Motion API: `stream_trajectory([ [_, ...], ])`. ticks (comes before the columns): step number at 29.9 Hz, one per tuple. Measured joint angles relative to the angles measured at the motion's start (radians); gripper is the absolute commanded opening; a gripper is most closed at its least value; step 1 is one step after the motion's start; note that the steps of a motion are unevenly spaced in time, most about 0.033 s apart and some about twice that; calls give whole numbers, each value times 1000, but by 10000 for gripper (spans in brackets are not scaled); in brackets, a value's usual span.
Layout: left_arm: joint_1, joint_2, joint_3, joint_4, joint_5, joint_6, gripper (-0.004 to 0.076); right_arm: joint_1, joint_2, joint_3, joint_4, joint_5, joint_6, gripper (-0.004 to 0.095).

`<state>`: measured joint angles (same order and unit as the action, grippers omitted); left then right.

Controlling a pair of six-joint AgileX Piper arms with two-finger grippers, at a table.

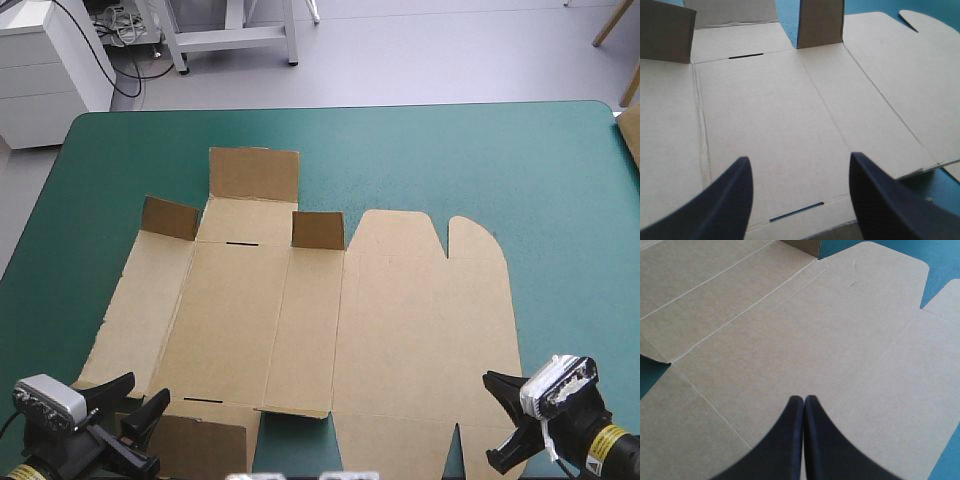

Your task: Fold the box

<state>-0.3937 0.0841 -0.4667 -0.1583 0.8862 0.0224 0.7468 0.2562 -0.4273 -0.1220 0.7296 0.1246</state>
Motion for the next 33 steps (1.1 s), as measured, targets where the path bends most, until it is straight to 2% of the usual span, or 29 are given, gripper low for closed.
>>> stream_trajectory([
  [8,0,1,-8,-21,-48,-35,424,0,0,0,0,-4,3,-16],
  [13,0,63,-91,39,-57,-72,424,0,0,0,0,-4,3,-16],
  [28,0,698,-473,131,61,-110,424,0,0,0,0,-4,4,-16],
  [33,0,890,-587,132,140,-118,424,0,0,0,0,-4,4,-16],
])
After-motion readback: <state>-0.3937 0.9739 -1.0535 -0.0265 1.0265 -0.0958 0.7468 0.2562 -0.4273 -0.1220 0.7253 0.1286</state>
